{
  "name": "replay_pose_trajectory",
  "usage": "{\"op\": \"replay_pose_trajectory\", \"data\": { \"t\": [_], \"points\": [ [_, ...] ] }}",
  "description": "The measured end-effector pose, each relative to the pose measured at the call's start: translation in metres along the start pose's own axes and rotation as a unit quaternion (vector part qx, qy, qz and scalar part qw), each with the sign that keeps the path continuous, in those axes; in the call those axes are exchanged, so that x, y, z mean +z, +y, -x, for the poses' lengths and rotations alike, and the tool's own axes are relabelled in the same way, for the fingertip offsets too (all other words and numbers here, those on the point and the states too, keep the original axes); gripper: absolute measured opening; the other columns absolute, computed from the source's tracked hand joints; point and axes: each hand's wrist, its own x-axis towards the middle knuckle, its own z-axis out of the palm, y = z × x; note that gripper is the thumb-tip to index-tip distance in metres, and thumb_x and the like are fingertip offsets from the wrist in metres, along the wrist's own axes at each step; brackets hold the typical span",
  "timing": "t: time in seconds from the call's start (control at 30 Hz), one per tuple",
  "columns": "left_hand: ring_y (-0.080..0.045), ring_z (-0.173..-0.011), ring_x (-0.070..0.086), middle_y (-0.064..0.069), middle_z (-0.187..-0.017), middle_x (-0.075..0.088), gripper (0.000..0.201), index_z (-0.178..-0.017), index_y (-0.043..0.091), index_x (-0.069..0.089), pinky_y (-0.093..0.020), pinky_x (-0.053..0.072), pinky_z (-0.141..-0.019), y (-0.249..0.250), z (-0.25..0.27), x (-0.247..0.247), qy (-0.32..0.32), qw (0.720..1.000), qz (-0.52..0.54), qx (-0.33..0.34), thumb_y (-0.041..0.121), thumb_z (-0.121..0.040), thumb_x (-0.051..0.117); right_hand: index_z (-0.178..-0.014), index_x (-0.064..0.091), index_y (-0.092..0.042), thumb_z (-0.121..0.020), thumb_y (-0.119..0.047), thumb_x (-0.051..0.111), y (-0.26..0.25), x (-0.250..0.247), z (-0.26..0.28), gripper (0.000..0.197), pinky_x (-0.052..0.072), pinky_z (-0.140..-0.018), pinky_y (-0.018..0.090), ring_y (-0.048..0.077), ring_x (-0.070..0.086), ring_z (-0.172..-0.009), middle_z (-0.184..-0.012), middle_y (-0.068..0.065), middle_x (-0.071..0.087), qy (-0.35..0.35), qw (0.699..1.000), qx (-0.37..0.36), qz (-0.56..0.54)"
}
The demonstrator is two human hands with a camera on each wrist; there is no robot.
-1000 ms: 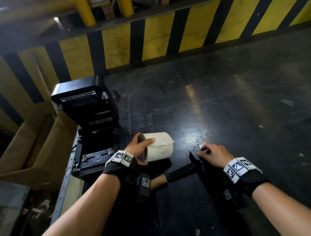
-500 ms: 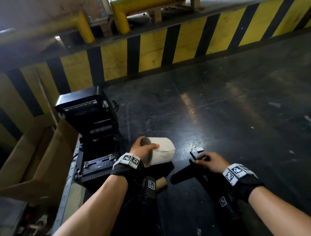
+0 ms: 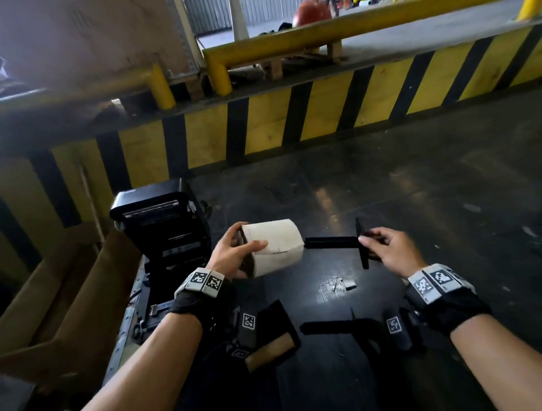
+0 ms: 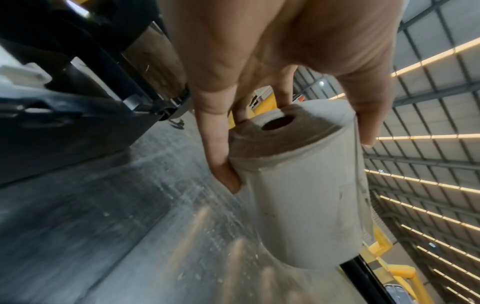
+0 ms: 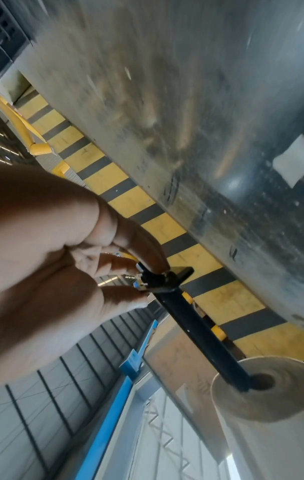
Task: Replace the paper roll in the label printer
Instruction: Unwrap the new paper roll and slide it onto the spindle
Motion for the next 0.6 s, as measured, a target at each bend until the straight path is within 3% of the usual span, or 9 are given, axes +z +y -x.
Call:
{"op": "replay_pose_trajectory", "data": {
  "t": [0.13,0.3,0.4,0.6],
  "points": [
    [-0.021,-0.092,0.063,-0.004,-0.105,0.064,0.054,-0.117,0.028,0.055,-0.046,0.054,-0.071,0.013,0.001,-0.01,-0.03,0.998,0.049,0.018,0.011,-0.071,0.077,-0.076,0.066,-0.029,-0.076,-0.024,0.072,-0.028,0.007,-0.004,0.007,0.056,-0.084,0.043,0.028,0.07,-0.084,-0.086,0.012,0.073,0.024,0.998,-0.048,-0.033],
    [-0.028,-0.101,0.063,-0.009,-0.115,0.064,0.07,-0.122,0.027,0.053,-0.061,0.05,-0.083,0.017,0.005,-0.018,-0.045,0.996,0.074,0.035,0.017,-0.057,0.08,-0.08,0.071,-0.027,-0.076,-0.024,0.072,-0.035,0.018,-0.009,0.005,0.055,-0.085,0.05,0.027,0.07,-0.084,-0.087,0.012,0.074,0.004,0.996,-0.072,-0.045],
    [-0.027,-0.1,0.064,-0.006,-0.112,0.065,0.075,-0.119,0.03,0.055,-0.06,0.05,-0.084,0.014,0.007,-0.023,-0.058,0.995,0.075,0.032,0.023,-0.049,0.082,-0.094,0.072,-0.014,-0.077,-0.022,0.071,-0.035,0.016,-0.009,0.019,0.055,-0.086,0.043,0.024,0.07,-0.087,-0.091,0.01,0.074,0.002,0.994,-0.104,-0.013],
    [-0.026,-0.103,0.062,-0.004,-0.111,0.064,0.068,-0.115,0.031,0.057,-0.054,0.051,-0.08,0.008,0.011,-0.026,-0.098,0.992,0.081,0.025,0.021,-0.052,0.08,-0.101,0.071,-0.011,-0.078,-0.021,0.07,-0.042,0.014,-0.007,0.025,0.052,-0.089,0.037,0.022,0.067,-0.091,-0.094,0.005,0.072,0.017,0.994,-0.106,-0.018]
  ]
}}
